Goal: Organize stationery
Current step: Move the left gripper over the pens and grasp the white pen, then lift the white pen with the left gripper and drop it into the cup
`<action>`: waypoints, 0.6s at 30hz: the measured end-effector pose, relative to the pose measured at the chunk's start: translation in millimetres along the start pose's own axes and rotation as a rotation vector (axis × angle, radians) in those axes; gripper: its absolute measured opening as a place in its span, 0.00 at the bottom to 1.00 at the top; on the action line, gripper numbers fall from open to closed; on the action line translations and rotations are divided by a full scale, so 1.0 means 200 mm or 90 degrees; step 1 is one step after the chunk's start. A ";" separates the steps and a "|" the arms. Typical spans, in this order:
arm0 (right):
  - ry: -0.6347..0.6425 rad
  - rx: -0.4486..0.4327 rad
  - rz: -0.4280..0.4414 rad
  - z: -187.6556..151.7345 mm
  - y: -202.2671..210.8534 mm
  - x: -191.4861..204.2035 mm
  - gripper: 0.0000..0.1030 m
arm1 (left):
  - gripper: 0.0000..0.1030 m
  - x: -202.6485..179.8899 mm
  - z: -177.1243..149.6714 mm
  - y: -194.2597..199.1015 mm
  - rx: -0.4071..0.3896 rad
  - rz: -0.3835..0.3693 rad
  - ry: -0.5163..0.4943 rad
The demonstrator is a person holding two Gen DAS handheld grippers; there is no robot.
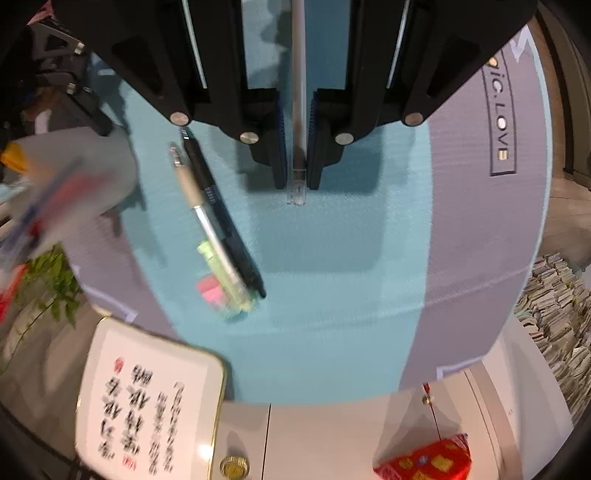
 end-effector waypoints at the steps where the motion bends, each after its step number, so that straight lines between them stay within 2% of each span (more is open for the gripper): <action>1: 0.000 0.000 0.000 0.00 0.00 0.00 0.68 | 0.08 0.00 0.00 0.04 -0.011 -0.008 0.001; 10: 0.002 0.001 -0.002 0.00 0.00 0.00 0.68 | 0.08 -0.08 0.01 0.55 -0.147 -0.062 -0.019; 14: 0.003 0.001 -0.003 0.00 0.00 0.00 0.68 | 0.08 -0.16 0.07 0.75 -0.213 -0.113 -0.024; 18: 0.003 0.001 -0.003 0.00 0.00 0.00 0.68 | 0.08 -0.26 0.14 0.91 -0.268 -0.137 -0.037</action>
Point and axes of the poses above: each gripper's, at about its wrist camera, not at the fingertips, and y roughly against the way its jaws point, x to its left, z to its top, the point moved 4 cm from there along -y, roughly the way its jaws point, and after that the axes turned 5 degrees about z, right-handed, at the moved point
